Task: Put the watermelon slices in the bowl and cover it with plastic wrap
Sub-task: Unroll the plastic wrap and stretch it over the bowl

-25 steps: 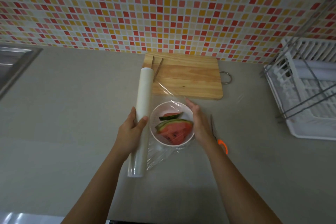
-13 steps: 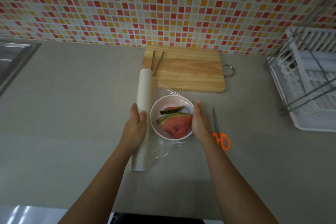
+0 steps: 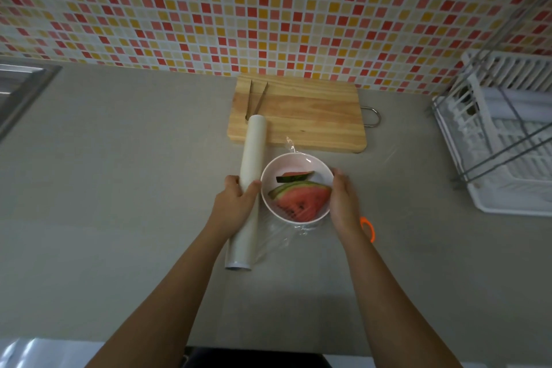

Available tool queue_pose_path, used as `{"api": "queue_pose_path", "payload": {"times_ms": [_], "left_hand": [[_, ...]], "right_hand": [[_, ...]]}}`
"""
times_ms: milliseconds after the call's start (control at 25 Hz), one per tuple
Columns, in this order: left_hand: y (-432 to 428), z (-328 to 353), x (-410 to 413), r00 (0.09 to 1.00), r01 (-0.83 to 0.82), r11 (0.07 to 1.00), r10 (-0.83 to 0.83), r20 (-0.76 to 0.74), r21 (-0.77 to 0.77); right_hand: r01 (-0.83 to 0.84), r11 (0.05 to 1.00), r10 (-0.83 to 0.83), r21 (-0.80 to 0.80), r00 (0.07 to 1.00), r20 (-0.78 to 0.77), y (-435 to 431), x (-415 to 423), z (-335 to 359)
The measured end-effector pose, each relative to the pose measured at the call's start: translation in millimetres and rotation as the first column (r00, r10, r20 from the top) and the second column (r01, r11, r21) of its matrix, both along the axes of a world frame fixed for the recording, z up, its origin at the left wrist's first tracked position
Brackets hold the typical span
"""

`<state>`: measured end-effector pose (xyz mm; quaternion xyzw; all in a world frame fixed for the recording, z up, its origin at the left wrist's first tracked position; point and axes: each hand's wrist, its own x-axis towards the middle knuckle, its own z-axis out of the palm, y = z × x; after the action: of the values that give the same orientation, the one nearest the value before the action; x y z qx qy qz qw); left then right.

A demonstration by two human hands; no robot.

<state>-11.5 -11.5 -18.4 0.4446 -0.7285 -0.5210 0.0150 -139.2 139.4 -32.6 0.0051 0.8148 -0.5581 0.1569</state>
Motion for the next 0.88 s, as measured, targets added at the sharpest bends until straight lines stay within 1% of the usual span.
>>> {"api": "queue_pose_path", "payload": {"times_ms": [120,240,360,560,640,720,880], "left_hand": [[-3,-4,5,0.999,0.025,0.998,-0.023,-0.042,0.065],[-2,-6,14,0.994,0.008,0.995,0.003,-0.11,0.1],[-6,-3,22,0.995,-0.067,0.99,0.075,-0.062,0.12],[-8,4,39,0.997,-0.004,0.958,0.025,-0.068,0.287],[-7,4,41,0.996,-0.007,0.942,0.036,-0.079,0.335],[-1,6,36,0.99,-0.02,0.919,0.075,-0.124,0.394],[4,12,27,0.984,-0.009,0.918,0.079,-0.16,0.397]], "right_hand": [[0.007,1.0,-0.008,0.024,0.999,0.049,-2,6,-6],[0.049,0.999,-0.048,-0.022,0.996,0.069,-7,8,-7],[0.09,0.995,-0.088,-0.034,0.995,0.046,-9,8,-7],[0.122,0.992,-0.12,-0.032,0.991,0.052,-10,8,-8],[0.129,0.992,-0.129,-0.008,0.991,0.046,-11,4,-9],[0.145,0.989,-0.146,0.015,0.989,0.039,-14,-6,-9],[0.163,0.985,-0.165,0.048,0.985,0.056,-19,-29,-5]]}}
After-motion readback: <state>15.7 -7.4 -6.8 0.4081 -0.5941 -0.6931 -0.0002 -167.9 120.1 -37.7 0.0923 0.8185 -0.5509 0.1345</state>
